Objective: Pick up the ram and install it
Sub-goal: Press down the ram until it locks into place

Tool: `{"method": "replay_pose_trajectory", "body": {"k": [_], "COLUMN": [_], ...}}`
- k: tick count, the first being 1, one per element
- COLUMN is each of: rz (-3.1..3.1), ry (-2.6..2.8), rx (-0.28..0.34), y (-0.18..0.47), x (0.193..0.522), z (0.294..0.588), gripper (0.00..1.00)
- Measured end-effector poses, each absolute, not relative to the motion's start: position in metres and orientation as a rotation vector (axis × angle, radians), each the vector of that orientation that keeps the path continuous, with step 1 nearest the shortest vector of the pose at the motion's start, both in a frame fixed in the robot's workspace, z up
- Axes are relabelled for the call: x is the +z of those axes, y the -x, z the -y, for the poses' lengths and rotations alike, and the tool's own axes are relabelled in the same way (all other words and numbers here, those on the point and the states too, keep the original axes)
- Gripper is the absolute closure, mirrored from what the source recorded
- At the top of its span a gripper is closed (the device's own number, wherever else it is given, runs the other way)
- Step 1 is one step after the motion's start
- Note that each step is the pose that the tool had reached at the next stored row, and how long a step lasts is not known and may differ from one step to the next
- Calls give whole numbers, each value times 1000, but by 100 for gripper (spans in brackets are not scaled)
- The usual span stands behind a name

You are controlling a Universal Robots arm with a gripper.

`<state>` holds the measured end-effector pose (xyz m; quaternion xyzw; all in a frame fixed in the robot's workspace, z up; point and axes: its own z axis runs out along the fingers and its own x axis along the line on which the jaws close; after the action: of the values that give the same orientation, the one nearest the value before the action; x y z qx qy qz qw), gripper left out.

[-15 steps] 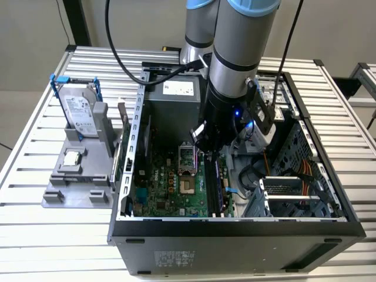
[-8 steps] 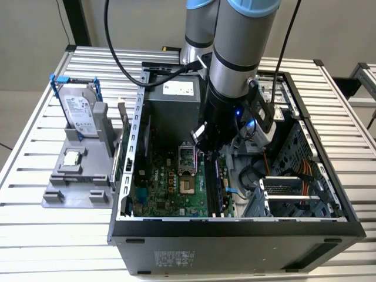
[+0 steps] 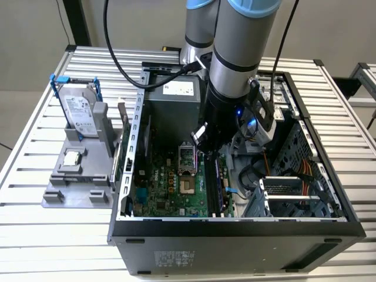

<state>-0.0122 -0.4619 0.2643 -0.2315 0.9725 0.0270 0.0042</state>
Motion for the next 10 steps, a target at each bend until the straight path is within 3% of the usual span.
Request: {"method": "replay_pose_trajectory", "body": {"k": [10], "rz": [-3018], "ry": [838], "rx": [98], "y": [12], "x": [264], "z": [462], "gripper": [100]}}
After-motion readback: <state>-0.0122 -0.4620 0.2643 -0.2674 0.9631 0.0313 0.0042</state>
